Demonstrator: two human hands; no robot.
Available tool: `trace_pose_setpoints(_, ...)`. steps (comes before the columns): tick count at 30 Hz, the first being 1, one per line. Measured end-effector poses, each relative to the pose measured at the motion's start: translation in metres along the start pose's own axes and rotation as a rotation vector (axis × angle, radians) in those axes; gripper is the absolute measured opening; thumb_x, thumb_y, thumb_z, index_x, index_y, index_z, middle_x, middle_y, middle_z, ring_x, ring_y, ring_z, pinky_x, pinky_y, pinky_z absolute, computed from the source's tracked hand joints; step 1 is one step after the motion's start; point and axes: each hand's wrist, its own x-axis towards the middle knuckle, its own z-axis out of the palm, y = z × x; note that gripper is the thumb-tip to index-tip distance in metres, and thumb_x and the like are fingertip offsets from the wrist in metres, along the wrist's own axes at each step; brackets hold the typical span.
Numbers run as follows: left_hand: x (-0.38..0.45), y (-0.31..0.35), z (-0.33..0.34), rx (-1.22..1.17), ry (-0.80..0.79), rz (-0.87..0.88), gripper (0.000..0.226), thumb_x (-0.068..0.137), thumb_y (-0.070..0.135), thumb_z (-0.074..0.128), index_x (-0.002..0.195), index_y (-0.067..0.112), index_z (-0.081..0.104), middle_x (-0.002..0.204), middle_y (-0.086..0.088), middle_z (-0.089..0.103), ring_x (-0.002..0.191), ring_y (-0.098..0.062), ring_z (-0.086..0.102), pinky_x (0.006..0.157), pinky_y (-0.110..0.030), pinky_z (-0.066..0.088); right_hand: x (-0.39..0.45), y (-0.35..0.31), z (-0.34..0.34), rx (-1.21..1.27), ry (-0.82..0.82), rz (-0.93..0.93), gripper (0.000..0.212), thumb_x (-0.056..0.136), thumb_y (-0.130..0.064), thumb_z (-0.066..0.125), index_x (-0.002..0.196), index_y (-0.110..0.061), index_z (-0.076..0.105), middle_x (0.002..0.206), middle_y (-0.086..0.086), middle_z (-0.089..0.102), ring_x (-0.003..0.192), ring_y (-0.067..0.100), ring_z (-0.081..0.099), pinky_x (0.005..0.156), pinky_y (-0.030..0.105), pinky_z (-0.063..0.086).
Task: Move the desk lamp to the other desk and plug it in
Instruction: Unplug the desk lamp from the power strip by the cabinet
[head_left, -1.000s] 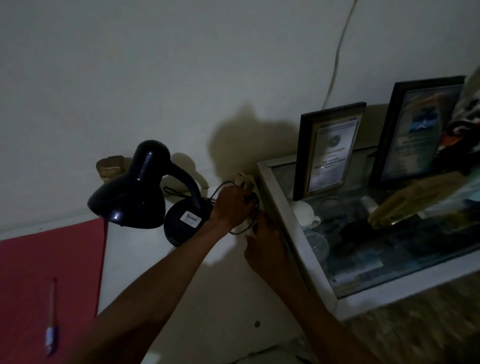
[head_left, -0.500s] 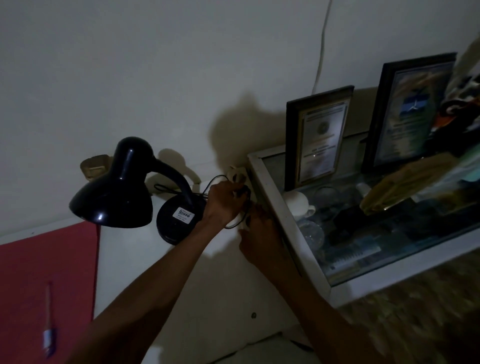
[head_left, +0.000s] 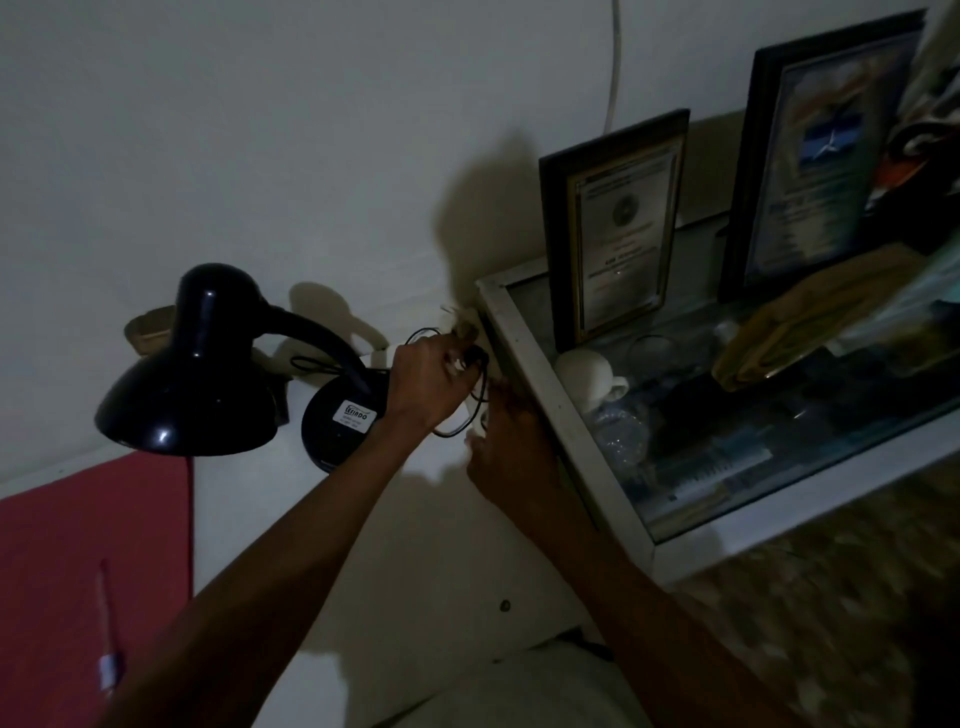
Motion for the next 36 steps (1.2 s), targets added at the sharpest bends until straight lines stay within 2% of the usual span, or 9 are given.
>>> trace_pose_setpoints(3, -0.001, 0.0, -0.002, -0.03, -0.004, 0.016, 0.018, 0.083, 0.025, 0.071, 0.094, 0.011, 0.076, 0.086, -0.009, 0.076, 0.079, -0.024, 0.07, 0.072, -0.037, 0.056, -0.001, -0.002, -0.002, -0.046, 0.002, -0.018, 0.074, 0.093, -0.023, 0.061, 0.153, -0.003, 0.022, 0.151, 0.018, 0.04, 0.137, 0.031, 0.04, 0.111, 0.036, 0.034)
trace_pose_setpoints(6, -0.005, 0.001, 0.0, -0.127, 0.013, 0.007, 0.02, 0.082, 0.018, 0.073, 0.102, 0.014, 0.076, 0.086, -0.008, 0.076, 0.079, -0.021, 0.07, 0.073, -0.03, 0.055, -0.003, -0.004, -0.003, -0.042, -0.014, -0.027, 0.074, 0.095, -0.022, 0.056, 0.154, -0.002, 0.016, 0.159, 0.02, 0.027, 0.146, 0.033, 0.027, 0.118, 0.037, 0.024)
trace_pose_setpoints(9, -0.004, 0.001, 0.005, -0.162, 0.036, -0.028, 0.022, 0.082, 0.02, 0.075, 0.103, 0.016, 0.077, 0.089, -0.005, 0.077, 0.079, -0.016, 0.07, 0.072, -0.018, 0.047, -0.003, -0.004, -0.003, -0.032, -0.029, -0.022, 0.073, 0.096, -0.019, 0.054, 0.154, 0.0, 0.013, 0.161, 0.021, 0.02, 0.149, 0.033, 0.019, 0.121, 0.037, 0.017)
trace_pose_setpoints(11, -0.002, 0.002, 0.006, -0.197, 0.04, -0.068, 0.024, 0.082, 0.024, 0.076, 0.103, 0.015, 0.077, 0.088, -0.004, 0.077, 0.077, -0.012, 0.069, 0.073, -0.016, 0.046, -0.002, -0.005, -0.004, -0.031, -0.039, -0.017, 0.074, 0.095, -0.016, 0.055, 0.154, 0.001, 0.013, 0.161, 0.021, 0.02, 0.149, 0.034, 0.02, 0.121, 0.038, 0.017)
trace_pose_setpoints(16, 0.003, 0.004, 0.005, -0.285, 0.038, -0.119, 0.018, 0.078, 0.018, 0.081, 0.091, 0.006, 0.079, 0.083, -0.01, 0.078, 0.076, -0.022, 0.072, 0.073, -0.024, 0.054, 0.004, -0.01, -0.008, -0.055, -0.112, 0.022, 0.085, 0.089, -0.014, 0.062, 0.155, 0.0, 0.009, 0.163, 0.02, 0.012, 0.151, 0.034, 0.013, 0.122, 0.038, 0.014)
trace_pose_setpoints(21, 0.006, 0.003, 0.003, -0.269, 0.034, -0.109, 0.021, 0.076, 0.017, 0.082, 0.092, 0.005, 0.079, 0.087, -0.012, 0.078, 0.078, -0.022, 0.073, 0.074, -0.025, 0.056, 0.006, -0.01, -0.01, -0.082, -0.125, 0.035, 0.086, 0.089, -0.013, 0.063, 0.155, -0.001, 0.008, 0.164, 0.019, 0.01, 0.151, 0.032, 0.012, 0.122, 0.037, 0.014)
trace_pose_setpoints(28, 0.005, 0.005, 0.003, -0.245, 0.039, -0.107, 0.02, 0.077, 0.017, 0.081, 0.091, 0.003, 0.079, 0.089, -0.014, 0.078, 0.081, -0.024, 0.073, 0.078, -0.039, 0.06, 0.007, -0.011, -0.011, -0.077, -0.159, 0.039, 0.092, 0.089, -0.016, 0.065, 0.155, -0.001, 0.003, 0.164, 0.018, 0.005, 0.152, 0.032, 0.009, 0.122, 0.035, 0.013)
trace_pose_setpoints(33, 0.003, 0.008, 0.003, -0.232, 0.043, -0.093, 0.019, 0.078, 0.018, 0.08, 0.091, 0.004, 0.079, 0.088, -0.014, 0.078, 0.079, -0.024, 0.073, 0.076, -0.035, 0.06, 0.004, -0.011, -0.011, -0.039, -0.143, 0.032, 0.085, 0.09, -0.015, 0.062, 0.154, 0.0, 0.008, 0.162, 0.021, 0.01, 0.15, 0.036, 0.015, 0.121, 0.039, 0.019)
trace_pose_setpoints(36, 0.005, 0.008, 0.001, -0.234, 0.05, -0.092, 0.021, 0.078, 0.019, 0.081, 0.092, 0.003, 0.078, 0.091, -0.014, 0.078, 0.08, -0.022, 0.073, 0.076, -0.026, 0.056, 0.005, -0.009, -0.011, -0.059, -0.158, 0.022, 0.086, 0.092, -0.015, 0.06, 0.155, -0.001, 0.003, 0.164, 0.018, 0.003, 0.152, 0.032, 0.006, 0.123, 0.035, 0.009)
